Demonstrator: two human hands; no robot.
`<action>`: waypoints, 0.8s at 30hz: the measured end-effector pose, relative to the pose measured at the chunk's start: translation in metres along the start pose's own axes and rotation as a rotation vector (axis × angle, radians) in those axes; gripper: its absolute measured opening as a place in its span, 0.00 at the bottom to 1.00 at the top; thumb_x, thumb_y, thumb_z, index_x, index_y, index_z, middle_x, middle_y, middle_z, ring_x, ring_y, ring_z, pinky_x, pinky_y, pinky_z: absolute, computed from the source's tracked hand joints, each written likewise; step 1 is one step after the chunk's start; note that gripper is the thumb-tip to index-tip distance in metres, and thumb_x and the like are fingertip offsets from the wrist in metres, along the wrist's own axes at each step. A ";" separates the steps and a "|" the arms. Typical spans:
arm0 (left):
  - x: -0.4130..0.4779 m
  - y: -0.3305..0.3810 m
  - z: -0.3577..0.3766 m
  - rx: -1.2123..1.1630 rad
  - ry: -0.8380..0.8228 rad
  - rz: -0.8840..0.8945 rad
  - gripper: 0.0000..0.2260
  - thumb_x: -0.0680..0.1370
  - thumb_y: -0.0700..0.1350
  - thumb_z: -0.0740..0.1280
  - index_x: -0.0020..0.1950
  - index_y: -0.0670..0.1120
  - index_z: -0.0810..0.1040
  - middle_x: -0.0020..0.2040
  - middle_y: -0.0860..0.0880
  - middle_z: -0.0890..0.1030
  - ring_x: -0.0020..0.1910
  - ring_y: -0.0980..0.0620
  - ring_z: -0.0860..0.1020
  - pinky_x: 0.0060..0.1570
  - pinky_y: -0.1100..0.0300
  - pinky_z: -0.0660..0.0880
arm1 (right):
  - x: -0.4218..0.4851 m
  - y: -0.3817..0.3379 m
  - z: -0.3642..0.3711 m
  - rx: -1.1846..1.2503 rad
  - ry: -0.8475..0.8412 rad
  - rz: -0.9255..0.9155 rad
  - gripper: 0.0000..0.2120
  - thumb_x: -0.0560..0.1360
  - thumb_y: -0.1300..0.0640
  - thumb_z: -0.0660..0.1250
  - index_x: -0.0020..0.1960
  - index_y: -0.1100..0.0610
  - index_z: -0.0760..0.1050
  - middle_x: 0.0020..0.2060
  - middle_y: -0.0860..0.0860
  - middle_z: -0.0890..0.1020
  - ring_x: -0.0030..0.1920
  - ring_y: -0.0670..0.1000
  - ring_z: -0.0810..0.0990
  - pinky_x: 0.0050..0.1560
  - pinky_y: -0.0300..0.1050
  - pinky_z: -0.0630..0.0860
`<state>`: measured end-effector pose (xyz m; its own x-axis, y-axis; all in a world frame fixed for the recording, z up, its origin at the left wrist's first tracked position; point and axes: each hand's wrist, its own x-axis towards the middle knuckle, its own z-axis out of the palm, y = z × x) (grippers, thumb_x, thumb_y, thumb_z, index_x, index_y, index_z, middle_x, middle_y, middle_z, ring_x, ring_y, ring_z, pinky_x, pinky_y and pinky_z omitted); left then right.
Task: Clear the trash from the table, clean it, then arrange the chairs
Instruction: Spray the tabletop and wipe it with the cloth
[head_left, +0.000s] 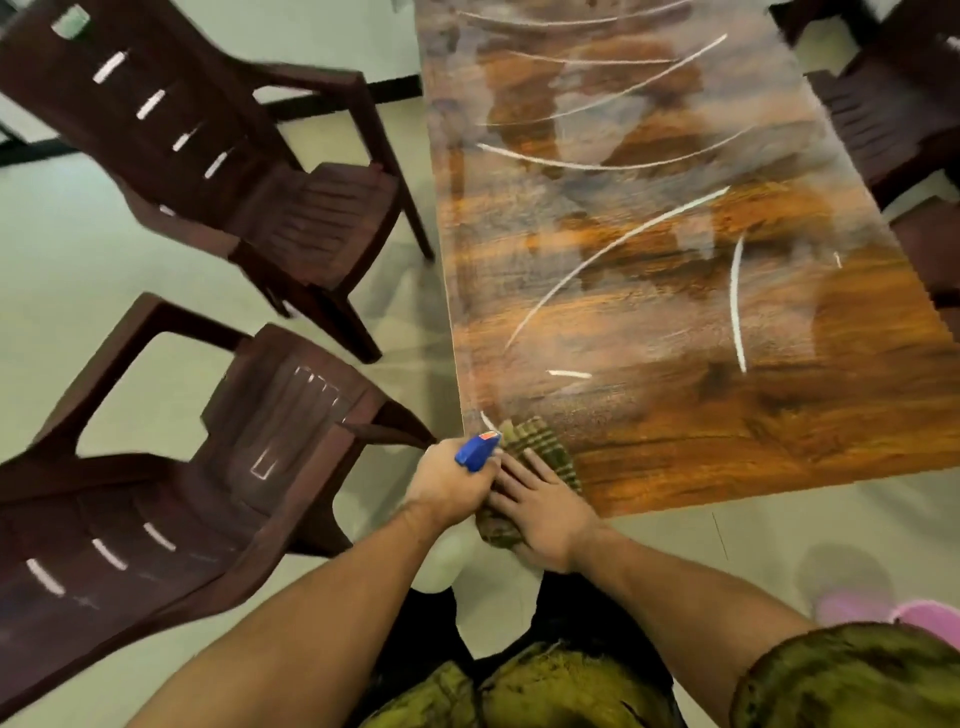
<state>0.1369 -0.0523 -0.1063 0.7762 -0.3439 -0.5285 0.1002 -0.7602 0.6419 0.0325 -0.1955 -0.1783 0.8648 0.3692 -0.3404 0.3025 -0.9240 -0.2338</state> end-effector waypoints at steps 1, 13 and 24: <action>0.005 -0.004 -0.012 0.021 -0.036 0.040 0.15 0.75 0.45 0.70 0.30 0.49 0.71 0.26 0.53 0.73 0.27 0.53 0.70 0.29 0.61 0.67 | -0.009 0.001 0.007 -0.005 0.034 -0.030 0.37 0.75 0.39 0.56 0.81 0.50 0.55 0.81 0.55 0.51 0.80 0.55 0.41 0.77 0.57 0.36; 0.031 -0.049 -0.099 0.225 -0.167 0.326 0.18 0.70 0.58 0.63 0.41 0.42 0.77 0.35 0.38 0.80 0.31 0.44 0.73 0.39 0.40 0.78 | 0.090 -0.116 0.003 0.184 0.230 0.856 0.41 0.71 0.41 0.65 0.80 0.54 0.59 0.80 0.60 0.55 0.79 0.62 0.51 0.75 0.63 0.44; 0.072 -0.019 -0.103 0.240 -0.278 0.356 0.17 0.74 0.49 0.68 0.32 0.45 0.65 0.27 0.50 0.68 0.29 0.47 0.65 0.33 0.50 0.66 | 0.056 -0.016 -0.017 0.329 0.307 1.175 0.38 0.78 0.36 0.44 0.82 0.55 0.44 0.81 0.55 0.44 0.81 0.56 0.44 0.77 0.53 0.37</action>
<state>0.2548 -0.0062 -0.0993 0.5383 -0.7130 -0.4492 -0.3113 -0.6636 0.6802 0.0824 -0.1619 -0.1783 0.6142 -0.7373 -0.2814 -0.7878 -0.5936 -0.1643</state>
